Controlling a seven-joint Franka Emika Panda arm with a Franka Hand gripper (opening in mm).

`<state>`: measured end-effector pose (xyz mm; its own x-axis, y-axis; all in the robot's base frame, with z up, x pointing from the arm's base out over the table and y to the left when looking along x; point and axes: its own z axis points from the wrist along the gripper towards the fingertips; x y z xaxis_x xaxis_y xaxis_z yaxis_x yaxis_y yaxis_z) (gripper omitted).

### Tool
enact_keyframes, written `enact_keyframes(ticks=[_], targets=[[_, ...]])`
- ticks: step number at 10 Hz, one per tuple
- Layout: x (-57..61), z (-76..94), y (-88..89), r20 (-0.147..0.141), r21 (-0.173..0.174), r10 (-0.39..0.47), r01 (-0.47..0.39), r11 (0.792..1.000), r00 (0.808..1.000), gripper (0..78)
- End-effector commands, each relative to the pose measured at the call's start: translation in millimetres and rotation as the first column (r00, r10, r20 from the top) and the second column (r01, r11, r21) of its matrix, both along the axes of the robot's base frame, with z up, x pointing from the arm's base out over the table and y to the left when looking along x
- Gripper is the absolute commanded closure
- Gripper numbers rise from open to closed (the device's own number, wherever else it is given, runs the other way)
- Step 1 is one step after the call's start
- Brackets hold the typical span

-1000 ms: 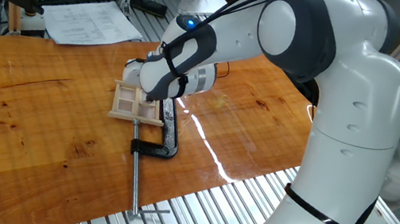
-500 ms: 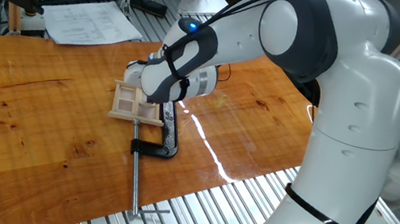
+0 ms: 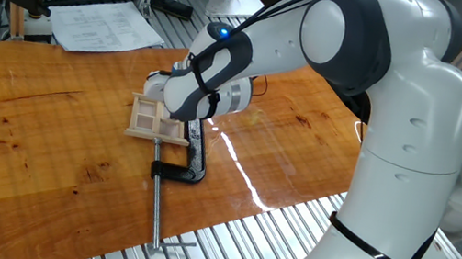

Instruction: Open a sliding window

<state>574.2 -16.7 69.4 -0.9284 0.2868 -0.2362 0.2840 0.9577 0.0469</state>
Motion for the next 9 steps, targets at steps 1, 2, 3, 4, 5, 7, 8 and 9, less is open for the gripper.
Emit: enact_keyframes(ticks=[1, 2, 3, 4, 5, 7, 8, 9], targets=[[0.8, 0.9, -0.3, 0.008, 0.002, -0.003, 0.003, 1.0, 1.0, 77.6], [0.8, 0.9, -0.3, 0.005, 0.005, -0.008, 0.008, 1.0, 1.0, 77.6], [0.7, 0.5, -0.3, -0.001, 0.007, -0.014, 0.014, 1.0, 1.0, 77.6], [0.7, -0.1, -0.4, -0.016, 0.009, -0.026, 0.026, 1.0, 1.0, 77.6], [0.6, -0.4, -0.5, -0.024, 0.007, -0.031, 0.031, 0.999, 0.999, 77.6], [0.9, -0.6, -0.4, -0.027, 0.0, -0.036, 0.036, 0.999, 0.999, 77.6], [0.9, -0.6, -0.4, -0.026, -0.003, -0.031, 0.031, 1.0, 0.999, 77.6], [0.9, -0.6, -0.4, -0.028, -0.013, -0.032, 0.031, 0.999, 0.999, 77.6]])
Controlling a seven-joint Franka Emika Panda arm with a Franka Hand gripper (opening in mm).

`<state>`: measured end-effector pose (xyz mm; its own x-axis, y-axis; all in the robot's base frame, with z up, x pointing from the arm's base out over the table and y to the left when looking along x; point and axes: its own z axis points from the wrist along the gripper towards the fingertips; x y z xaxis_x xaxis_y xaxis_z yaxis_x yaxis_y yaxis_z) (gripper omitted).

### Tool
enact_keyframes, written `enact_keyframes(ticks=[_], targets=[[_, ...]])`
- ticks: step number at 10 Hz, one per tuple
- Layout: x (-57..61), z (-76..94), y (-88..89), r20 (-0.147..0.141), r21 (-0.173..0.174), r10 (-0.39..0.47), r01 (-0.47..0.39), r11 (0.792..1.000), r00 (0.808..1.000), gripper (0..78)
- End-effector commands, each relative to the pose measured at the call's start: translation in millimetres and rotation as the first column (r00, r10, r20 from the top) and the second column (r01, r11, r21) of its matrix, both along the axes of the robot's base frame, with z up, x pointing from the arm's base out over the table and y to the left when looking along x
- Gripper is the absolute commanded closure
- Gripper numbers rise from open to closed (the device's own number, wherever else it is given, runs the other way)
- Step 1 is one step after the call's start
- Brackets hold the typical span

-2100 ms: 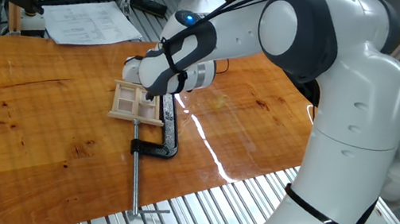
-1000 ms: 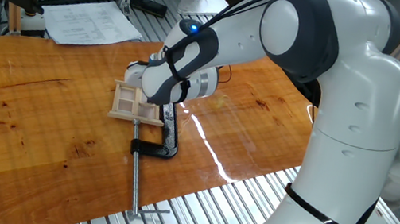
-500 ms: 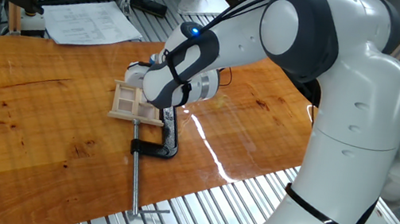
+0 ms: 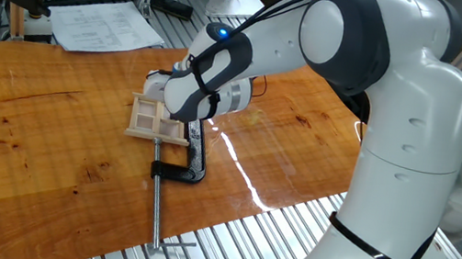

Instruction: Open a sliding window

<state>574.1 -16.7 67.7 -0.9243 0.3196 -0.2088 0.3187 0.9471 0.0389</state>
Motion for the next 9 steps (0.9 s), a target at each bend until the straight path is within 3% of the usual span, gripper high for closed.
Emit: enact_keyframes(ticks=[1, 5, 9], targets=[[1.0, 1.1, -0.3, -0.016, -0.007, -0.004, 0.004, 1.0, 1.0, 77.6], [1.0, 1.1, -0.3, -0.006, 0.009, -0.057, 0.057, 0.998, 0.998, 77.6], [1.1, 1.1, -0.3, -0.009, 0.017, -0.059, 0.059, 0.998, 0.998, 77.6]])
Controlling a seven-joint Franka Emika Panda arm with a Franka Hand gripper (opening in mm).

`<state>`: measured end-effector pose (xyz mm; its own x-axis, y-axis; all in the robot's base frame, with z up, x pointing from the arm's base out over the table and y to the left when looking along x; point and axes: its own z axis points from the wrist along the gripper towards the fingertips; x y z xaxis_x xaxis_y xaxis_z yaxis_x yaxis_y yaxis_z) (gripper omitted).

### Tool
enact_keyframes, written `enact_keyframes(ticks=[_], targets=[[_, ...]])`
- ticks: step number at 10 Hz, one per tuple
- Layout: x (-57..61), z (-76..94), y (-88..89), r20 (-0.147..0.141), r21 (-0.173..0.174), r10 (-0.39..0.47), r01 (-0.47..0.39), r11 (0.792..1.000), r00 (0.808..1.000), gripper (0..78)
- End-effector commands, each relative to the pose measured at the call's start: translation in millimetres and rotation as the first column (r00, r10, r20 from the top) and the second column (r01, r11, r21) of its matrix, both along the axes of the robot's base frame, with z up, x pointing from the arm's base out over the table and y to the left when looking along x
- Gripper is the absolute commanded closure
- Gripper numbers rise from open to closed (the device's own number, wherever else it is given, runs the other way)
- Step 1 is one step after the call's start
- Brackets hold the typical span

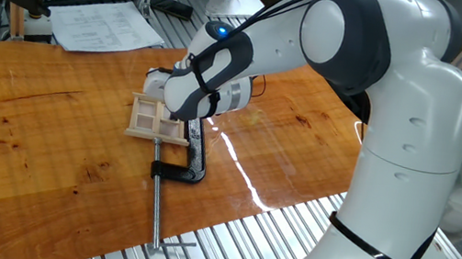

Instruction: Open a sliding window

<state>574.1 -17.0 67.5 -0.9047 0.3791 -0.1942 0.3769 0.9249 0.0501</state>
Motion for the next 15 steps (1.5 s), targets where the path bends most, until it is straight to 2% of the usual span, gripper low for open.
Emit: enact_keyframes(ticks=[1, 10, 15], targets=[[1.4, 1.5, 0.0, 0.006, -0.001, 0.005, -0.005, 1.0, 1.0, 77.6], [4.7, -1.9, 2.0, 0.031, -0.007, 0.03, -0.03, 1.0, 0.999, 77.6], [4.5, -2.2, 2.3, 0.029, -0.008, 0.036, -0.036, 0.999, 0.999, 77.6]])
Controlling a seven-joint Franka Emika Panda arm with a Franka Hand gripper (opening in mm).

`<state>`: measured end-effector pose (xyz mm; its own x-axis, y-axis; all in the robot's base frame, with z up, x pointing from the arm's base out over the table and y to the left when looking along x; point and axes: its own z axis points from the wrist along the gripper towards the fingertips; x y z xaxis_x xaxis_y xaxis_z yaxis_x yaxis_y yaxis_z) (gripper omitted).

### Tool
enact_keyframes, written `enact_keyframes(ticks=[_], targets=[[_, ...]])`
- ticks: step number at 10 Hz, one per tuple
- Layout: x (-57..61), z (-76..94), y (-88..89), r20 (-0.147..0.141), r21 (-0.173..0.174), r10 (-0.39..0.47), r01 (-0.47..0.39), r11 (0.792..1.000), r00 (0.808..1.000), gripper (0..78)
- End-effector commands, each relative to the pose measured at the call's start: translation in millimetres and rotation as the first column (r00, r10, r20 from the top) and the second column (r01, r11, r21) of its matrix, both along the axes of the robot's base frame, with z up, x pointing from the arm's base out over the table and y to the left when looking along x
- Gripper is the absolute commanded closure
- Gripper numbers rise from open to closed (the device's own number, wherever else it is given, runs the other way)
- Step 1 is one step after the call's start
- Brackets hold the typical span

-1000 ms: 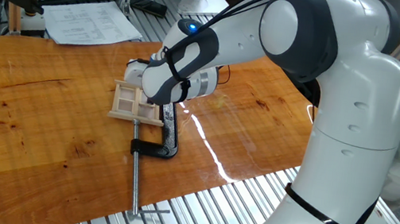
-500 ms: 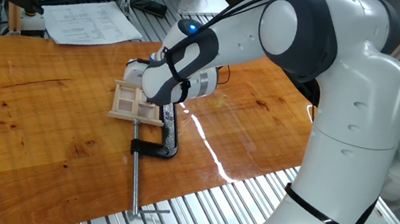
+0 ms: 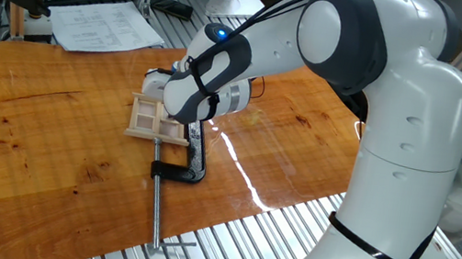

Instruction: Open a sliding window

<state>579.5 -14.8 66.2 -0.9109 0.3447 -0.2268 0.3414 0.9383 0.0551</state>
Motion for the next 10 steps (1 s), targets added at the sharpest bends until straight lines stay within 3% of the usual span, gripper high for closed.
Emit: enact_keyframes(ticks=[1, 10], targets=[[-1.1, -0.9, 0.2, -0.004, 0.0, 0.0, 0.0, 1.0, 1.0, 77.6], [-9.4, 1.1, 6.8, -0.01, 0.002, -0.005, 0.005, 1.0, 1.0, 77.6]])
